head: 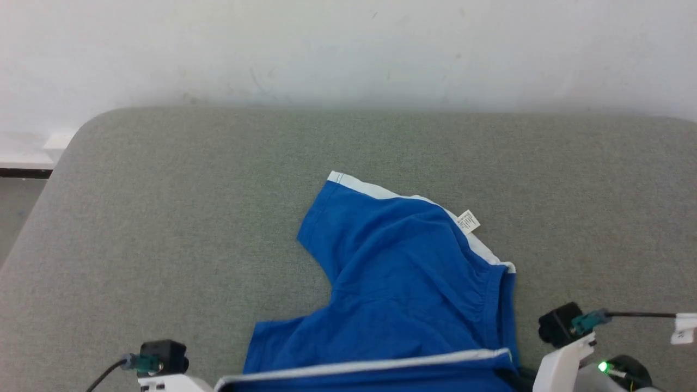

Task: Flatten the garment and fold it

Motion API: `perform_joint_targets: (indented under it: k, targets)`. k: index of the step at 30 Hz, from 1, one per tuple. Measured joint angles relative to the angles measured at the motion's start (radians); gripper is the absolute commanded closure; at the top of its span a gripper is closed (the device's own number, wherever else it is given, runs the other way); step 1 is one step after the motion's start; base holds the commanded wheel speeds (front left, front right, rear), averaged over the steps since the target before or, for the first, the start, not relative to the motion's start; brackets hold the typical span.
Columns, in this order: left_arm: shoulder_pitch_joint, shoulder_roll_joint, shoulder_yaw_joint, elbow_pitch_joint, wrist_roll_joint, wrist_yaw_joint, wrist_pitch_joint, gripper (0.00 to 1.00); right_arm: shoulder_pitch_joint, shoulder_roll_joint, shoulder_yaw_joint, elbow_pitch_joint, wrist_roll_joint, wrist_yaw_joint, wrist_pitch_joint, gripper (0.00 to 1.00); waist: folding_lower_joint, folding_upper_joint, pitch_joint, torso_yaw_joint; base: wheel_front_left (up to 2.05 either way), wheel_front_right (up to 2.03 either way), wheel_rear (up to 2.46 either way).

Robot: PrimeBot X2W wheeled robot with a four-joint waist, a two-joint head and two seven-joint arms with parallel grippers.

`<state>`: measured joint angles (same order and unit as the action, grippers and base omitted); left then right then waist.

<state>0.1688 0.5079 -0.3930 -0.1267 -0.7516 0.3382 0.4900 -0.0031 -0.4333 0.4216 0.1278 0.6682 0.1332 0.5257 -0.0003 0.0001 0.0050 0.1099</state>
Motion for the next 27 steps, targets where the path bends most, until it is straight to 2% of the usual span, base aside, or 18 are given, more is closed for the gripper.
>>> perform_joint_targets:
  k: [3,9,19,27]
  targets:
    - [-0.037,-0.003,0.01,-0.019,0.014,-0.006,-0.046,1.0,-0.002,0.02,-0.063,-0.044,-0.027,0.0,0.002,1.0,0.0003,0.0,0.007,-0.003,0.0,0.0,0.0]
    - [-0.253,-0.029,0.007,0.028,0.066,-0.067,-0.11,1.0,-0.038,0.081,-0.165,-0.088,-0.101,0.0,0.032,1.0,0.0004,0.0,0.045,-0.01,0.0,0.0,0.0]
    - [-0.655,-0.12,-0.052,0.342,0.127,-0.193,-0.152,1.0,-0.158,0.164,-0.264,-0.115,-0.16,0.0,0.116,1.0,0.0005,0.0,0.15,-0.047,0.0,0.0,0.0]
    - [-0.894,-0.195,-0.068,0.585,0.143,-0.25,-0.194,1.0,-0.253,0.18,-0.291,-0.124,-0.194,0.0,0.148,1.0,0.0005,-0.0001,0.26,-0.089,0.0,0.0,0.0]
